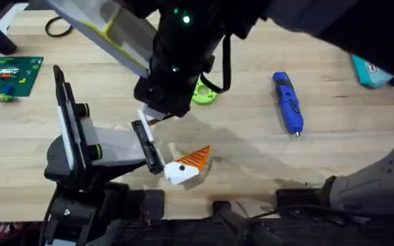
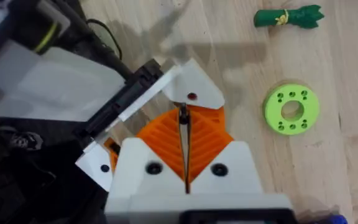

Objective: Pick up the gripper from the table and insert it into the empty holder that is missing its gripper. Then pick up a screw, insert it into the mounting hole, and use the screwdriver to tighten it. Finally, clean up the table by picking up the vegetable and placing it into the bucket.

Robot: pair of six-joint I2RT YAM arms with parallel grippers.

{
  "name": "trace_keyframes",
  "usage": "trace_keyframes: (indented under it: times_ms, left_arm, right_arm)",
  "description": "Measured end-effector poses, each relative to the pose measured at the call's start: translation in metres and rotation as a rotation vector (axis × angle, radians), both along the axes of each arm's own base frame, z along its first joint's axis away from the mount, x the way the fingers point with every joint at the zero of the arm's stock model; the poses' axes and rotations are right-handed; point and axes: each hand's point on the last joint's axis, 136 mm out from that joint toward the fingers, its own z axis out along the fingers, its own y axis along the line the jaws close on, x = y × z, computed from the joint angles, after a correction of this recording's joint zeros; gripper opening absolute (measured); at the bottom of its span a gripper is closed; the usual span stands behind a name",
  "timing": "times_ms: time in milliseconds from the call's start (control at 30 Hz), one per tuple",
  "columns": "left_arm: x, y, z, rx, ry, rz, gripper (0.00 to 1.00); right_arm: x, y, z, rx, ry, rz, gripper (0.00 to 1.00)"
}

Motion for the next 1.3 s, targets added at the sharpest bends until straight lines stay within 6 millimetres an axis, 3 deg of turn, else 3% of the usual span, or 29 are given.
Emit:
trace_keyframes:
  times_ms: [1300]
  left_arm:
    - [0.0,0.0,0.0,0.0,0.0,0.0,0.986]
  right_arm:
    - [0.009,0.003,-0.01,-0.032,-0.038,0.023,0.009]
